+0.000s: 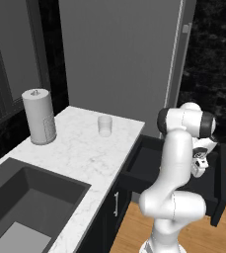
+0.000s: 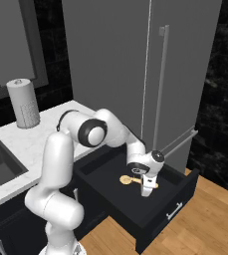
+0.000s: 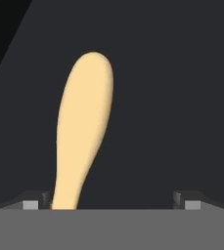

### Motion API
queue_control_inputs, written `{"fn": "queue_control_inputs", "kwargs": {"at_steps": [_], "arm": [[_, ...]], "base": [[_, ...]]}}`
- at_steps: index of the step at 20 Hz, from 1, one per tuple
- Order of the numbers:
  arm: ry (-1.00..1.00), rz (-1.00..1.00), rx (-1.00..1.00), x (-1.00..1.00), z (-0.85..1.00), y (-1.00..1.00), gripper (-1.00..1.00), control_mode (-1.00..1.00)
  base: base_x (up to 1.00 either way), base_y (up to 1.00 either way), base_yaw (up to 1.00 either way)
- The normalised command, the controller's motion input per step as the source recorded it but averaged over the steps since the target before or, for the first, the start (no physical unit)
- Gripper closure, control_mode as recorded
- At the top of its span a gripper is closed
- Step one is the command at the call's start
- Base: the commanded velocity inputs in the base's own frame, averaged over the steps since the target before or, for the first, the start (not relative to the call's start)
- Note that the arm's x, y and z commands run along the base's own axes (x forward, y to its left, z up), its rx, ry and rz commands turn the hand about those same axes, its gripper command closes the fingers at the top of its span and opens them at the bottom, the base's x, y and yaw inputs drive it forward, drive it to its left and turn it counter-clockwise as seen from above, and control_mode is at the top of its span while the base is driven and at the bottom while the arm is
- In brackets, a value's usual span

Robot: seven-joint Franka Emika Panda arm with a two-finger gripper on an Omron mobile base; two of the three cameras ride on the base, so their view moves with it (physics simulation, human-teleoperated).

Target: Pick the pizza cutter from the drawer and place it on the counter.

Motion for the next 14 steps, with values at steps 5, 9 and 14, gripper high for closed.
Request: {"fn": "queue_control_inputs", "kwargs": {"at_steps": [5, 9, 14], "arm": [[0.0, 0.0, 0.0, 0.36, -0.14, 0.0, -1.0, -1.0], [0.0, 0.0, 0.0, 0.26, -0.18, 0.0, -1.0, -1.0], [0.0, 0.0, 0.0, 0.16, -0.48, 0.01, -1.0, -1.0]], "base": [[0.0, 0.0, 0.0], [0.0, 0.0, 0.0], [0.0, 0.0, 0.0]]}}
